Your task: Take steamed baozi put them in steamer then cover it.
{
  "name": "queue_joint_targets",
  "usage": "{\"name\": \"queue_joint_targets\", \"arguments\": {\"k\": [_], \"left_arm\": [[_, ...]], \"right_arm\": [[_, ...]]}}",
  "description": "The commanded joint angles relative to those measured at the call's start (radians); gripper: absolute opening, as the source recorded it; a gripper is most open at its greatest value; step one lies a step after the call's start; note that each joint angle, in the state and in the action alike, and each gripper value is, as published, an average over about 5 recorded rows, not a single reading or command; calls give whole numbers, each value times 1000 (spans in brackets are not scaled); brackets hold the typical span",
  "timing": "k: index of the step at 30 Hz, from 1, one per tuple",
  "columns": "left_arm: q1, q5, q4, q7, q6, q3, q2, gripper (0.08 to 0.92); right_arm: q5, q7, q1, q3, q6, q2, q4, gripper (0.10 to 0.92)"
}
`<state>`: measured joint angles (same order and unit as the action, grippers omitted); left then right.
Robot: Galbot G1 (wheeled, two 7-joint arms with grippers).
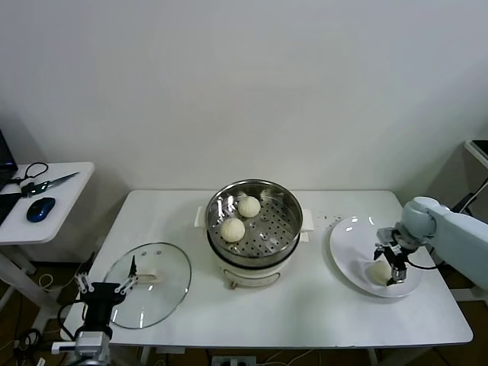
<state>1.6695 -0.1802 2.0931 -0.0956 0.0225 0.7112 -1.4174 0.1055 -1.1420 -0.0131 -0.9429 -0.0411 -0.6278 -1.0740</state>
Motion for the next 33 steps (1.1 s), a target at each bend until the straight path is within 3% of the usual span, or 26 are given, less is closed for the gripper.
{"name": "queue_joint_targets", "arguments": {"k": [1,13,25,33], "left_arm": [[0,-2,-2,0,0,-1,2,823],[4,-6,-2,-1,-1,-2,-2,823],[9,-13,-7,0,-4,-12,-3,823],[7,-24,-9,2,-6,-29,-12,823]], "right_arm": [[8,-13,15,13,20,-14,27,769],[24,-26,-23,13,90,-50,53,650],[167,-102,-490,-184,558,-144,-43,654],[145,-111,-707,-284,670,-249,-214,669]]}}
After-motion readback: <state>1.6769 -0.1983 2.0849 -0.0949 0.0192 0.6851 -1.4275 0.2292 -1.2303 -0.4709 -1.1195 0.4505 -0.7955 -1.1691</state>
